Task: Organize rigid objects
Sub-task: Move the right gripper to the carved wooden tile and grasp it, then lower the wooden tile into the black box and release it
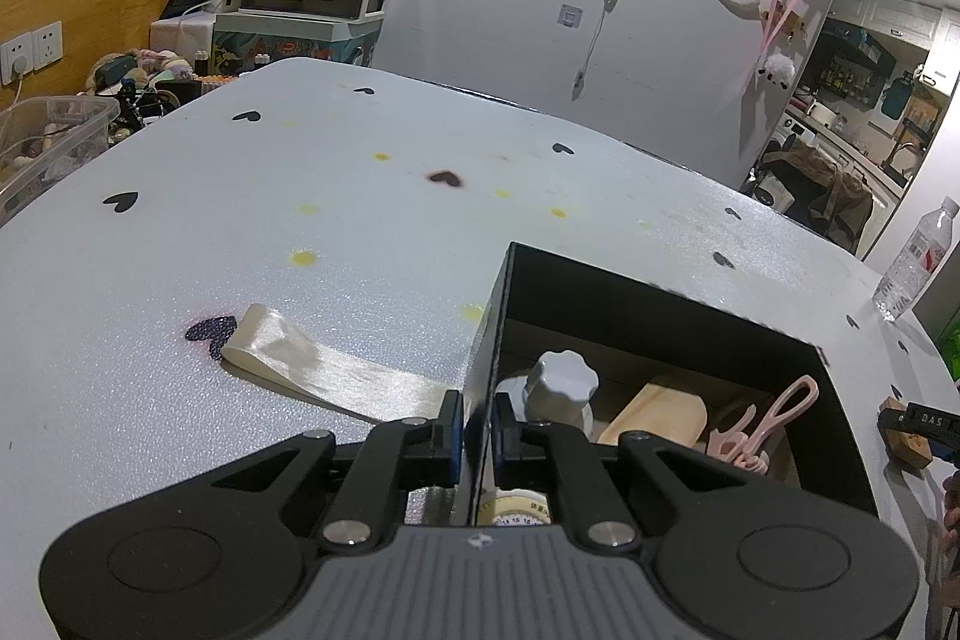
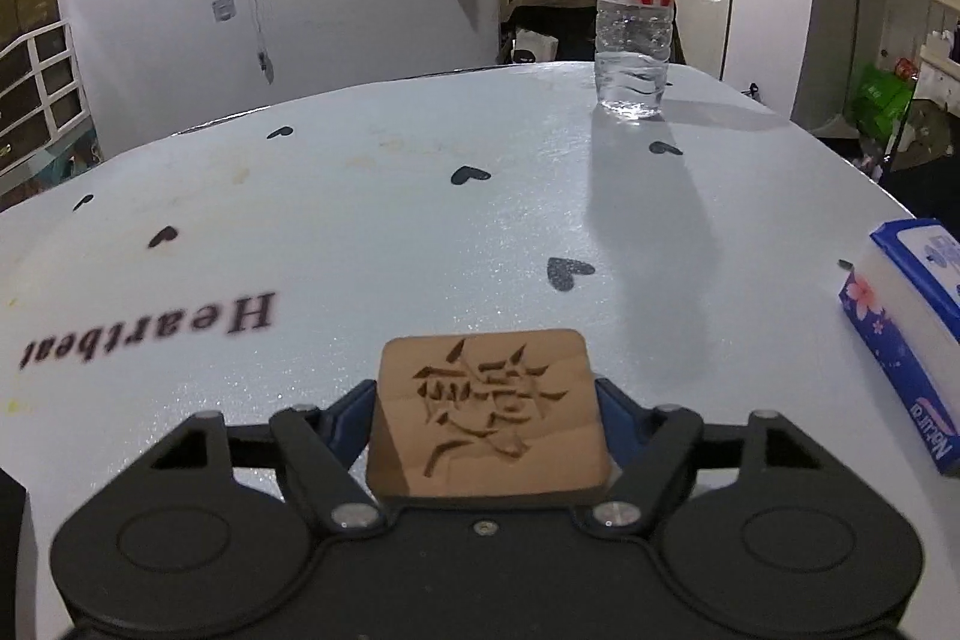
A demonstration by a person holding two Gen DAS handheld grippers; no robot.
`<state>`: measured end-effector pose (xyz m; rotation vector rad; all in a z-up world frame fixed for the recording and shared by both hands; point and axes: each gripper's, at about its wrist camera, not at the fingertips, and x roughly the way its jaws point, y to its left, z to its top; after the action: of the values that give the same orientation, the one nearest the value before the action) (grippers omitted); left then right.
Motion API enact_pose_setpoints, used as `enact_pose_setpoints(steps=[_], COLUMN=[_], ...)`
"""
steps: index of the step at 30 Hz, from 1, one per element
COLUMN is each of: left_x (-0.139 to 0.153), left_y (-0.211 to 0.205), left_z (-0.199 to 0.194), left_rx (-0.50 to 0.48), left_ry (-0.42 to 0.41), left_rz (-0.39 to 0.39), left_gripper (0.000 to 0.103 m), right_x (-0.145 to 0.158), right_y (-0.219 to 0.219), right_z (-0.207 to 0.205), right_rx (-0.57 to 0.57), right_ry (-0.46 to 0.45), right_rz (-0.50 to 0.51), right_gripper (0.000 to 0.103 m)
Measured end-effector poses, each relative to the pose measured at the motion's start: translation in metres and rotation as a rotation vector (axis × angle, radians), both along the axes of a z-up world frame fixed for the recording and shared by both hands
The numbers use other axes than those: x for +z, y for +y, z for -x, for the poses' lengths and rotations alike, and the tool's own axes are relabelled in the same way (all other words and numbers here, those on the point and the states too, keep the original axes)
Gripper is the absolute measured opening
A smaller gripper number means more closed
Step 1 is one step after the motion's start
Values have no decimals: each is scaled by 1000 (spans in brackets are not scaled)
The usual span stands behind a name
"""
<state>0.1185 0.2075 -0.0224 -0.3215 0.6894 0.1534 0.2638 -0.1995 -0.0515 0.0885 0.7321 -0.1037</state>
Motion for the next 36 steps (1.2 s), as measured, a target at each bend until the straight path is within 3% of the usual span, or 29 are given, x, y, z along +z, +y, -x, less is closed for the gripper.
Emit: enact_pose_setpoints(steps=[9,16,20,24,36], left_x=[0,0,0,0,0], left_y=[0,0,0,0,3], left_z=[0,0,0,0,-1], left_rx=[0,0,0,0,-3], left_ry=[0,1,1,1,4], left_rz=[-1,-3,-3,-1,13], left_gripper=[9,9,9,9,9], right_x=[5,39,66,82,82], right_y=[-3,24,53,90,216], right_z=[6,31,45,56,83], right_rx=[78,261,420,602,1189], right_ry=[2,-90,-154,-159,-56], right_rz=[-29,-116,-159,-183,5], right_gripper=[76,76,76,76,76])
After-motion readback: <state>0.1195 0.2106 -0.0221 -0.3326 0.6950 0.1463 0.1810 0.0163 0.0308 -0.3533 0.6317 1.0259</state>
